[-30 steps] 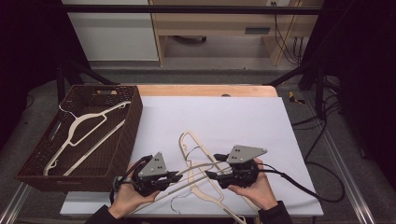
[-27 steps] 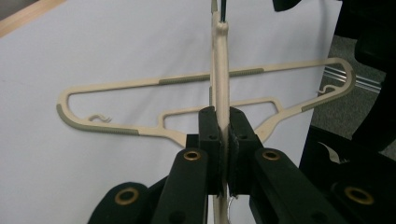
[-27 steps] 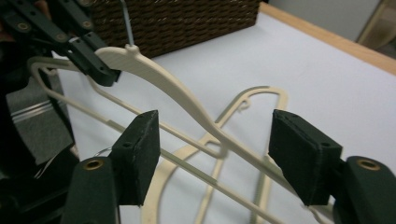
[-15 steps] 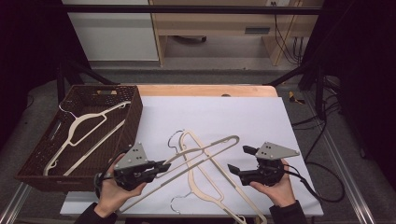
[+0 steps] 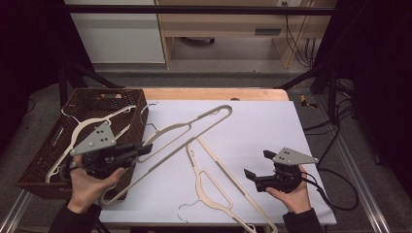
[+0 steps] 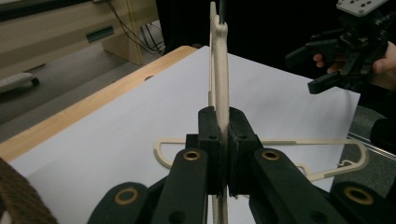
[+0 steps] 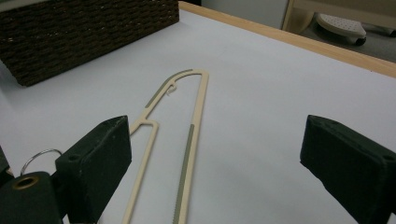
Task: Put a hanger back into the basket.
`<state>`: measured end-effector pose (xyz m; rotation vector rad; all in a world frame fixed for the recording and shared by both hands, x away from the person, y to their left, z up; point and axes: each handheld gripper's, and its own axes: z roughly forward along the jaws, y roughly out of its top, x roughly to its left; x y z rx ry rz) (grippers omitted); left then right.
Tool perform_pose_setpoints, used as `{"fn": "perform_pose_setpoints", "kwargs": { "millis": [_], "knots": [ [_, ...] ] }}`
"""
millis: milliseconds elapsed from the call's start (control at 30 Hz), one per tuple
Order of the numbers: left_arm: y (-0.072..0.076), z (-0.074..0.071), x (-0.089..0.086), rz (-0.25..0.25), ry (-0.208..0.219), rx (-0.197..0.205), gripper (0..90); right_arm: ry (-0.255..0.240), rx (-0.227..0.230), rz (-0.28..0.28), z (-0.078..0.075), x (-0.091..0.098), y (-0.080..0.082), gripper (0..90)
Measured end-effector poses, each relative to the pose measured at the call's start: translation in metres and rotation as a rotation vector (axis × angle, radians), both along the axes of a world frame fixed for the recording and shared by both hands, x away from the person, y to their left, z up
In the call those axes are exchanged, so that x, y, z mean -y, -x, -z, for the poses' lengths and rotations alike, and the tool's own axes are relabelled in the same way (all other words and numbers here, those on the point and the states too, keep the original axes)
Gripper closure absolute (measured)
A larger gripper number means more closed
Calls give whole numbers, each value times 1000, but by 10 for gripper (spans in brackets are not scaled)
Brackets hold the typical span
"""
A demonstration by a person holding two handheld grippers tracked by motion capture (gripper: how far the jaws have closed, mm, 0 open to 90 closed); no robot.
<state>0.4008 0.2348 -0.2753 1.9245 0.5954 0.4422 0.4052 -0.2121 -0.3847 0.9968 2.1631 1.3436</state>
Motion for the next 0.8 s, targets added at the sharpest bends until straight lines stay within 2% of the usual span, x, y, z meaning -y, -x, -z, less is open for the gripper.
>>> {"fn": "perform_pose_setpoints", "kwargs": {
  "millis": [167,433,667,800],
  "knots": [
    [-11,-14,-15,-25,3,-3,866,-1,-5,9,1,5,0,90],
    [-29,-28,-43,-88,-32,10,866,9,-7,15,2,5,0,90],
    [-50,-27,-76,-156,-68,3,865,12,-12,16,3,4,0,90],
    [-64,-21,-102,-204,-77,-16,866,14,-10,13,4,4,-1,90]
  ]
}}
